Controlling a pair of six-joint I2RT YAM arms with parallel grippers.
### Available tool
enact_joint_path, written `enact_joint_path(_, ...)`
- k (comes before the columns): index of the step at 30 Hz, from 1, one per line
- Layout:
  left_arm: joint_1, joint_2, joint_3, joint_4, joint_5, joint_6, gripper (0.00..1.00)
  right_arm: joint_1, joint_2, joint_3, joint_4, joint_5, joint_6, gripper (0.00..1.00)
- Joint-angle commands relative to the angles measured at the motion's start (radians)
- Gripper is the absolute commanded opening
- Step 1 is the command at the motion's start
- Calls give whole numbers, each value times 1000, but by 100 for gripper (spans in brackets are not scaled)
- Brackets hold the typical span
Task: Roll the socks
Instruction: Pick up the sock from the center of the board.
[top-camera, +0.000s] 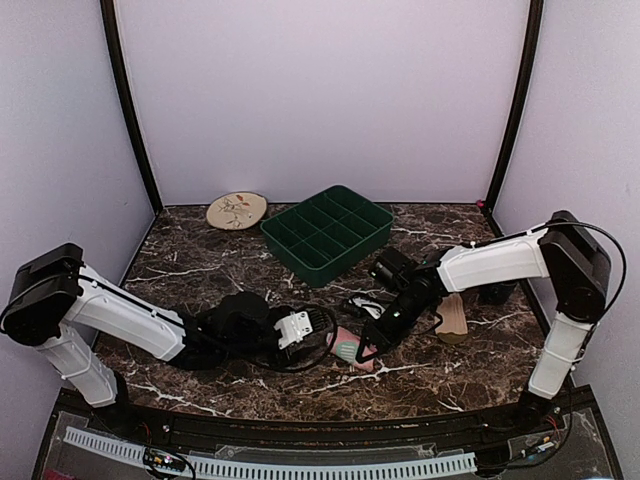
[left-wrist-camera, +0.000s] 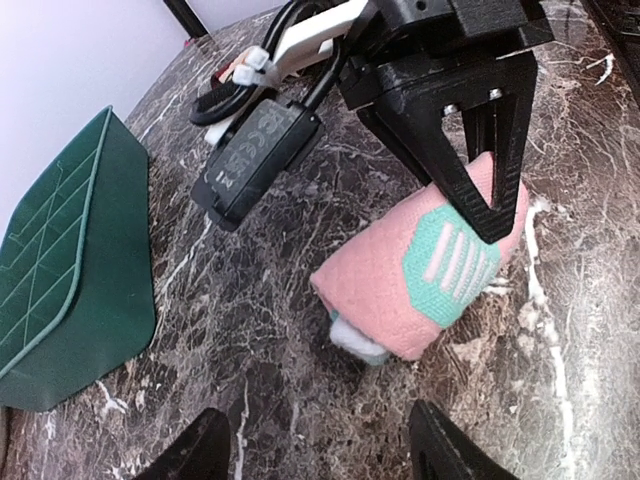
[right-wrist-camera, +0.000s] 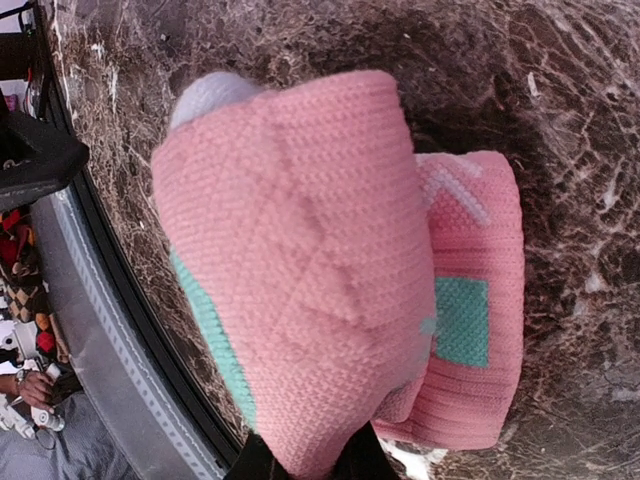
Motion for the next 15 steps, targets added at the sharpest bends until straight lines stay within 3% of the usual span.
enact_joint_path(1,-23,-4,-14,82,15,111,65,-12,49,-31,-43,-41,31,0)
enact_joint_path(9,-84,35,4,69,43,404,66,-30,73,-21,-70,-87,20,0)
enact_joint_path(15,-103,92,47,42,46,477,66,-33,76,-20,-76,-104,16,0)
